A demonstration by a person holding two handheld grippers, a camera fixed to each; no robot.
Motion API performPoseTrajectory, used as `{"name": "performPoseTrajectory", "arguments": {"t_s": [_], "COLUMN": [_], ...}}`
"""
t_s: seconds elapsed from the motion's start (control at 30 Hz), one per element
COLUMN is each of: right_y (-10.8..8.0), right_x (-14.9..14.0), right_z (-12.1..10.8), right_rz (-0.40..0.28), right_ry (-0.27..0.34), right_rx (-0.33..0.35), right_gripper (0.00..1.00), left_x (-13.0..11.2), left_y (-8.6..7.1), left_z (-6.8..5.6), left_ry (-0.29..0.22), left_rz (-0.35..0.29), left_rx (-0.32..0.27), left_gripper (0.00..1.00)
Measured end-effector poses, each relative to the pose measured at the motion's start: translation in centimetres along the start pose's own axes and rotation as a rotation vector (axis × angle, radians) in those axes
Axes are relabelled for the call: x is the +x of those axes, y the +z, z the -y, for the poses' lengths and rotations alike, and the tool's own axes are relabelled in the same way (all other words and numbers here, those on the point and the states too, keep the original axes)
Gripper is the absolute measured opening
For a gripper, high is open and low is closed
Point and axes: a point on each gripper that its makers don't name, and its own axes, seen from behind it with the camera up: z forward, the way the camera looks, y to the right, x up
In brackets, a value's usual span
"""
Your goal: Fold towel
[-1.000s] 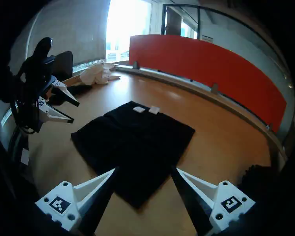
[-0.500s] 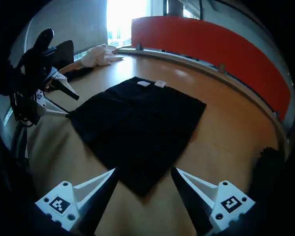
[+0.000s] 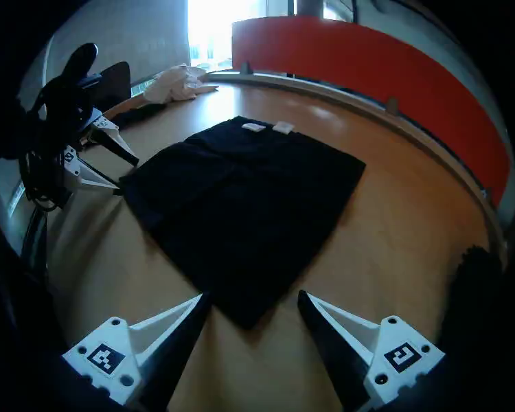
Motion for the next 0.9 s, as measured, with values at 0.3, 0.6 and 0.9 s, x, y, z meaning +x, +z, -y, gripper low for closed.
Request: {"name": "performPoseTrajectory", "arguments": {"t_s": [0.3, 0.6, 0.9], "right_y": [0.0, -0.1, -0.1], "right_x": [0.0, 0.1, 0.1], "right_z": [0.1, 0.6, 0.6], "right_rz": [-0.010, -0.014, -0.013], "right_ry": [-0.008, -0.012, 0.002], "right_rx": [0.003, 0.011, 0.006], "right_gripper": [0.82, 0.69, 0.40], "left_x": [-0.2, -0.1, -0.1], "left_y": [0.3, 0.5, 0.7], "left_z": [-0.2, -0.3, -1.2], "left_ry": [0.032, 0.030, 0.030], "left_rz": [0.001, 0.012, 0.028], "left_rx": [0.021, 0.037, 0.039], "left_gripper": [0.97, 0.89, 0.55]}}
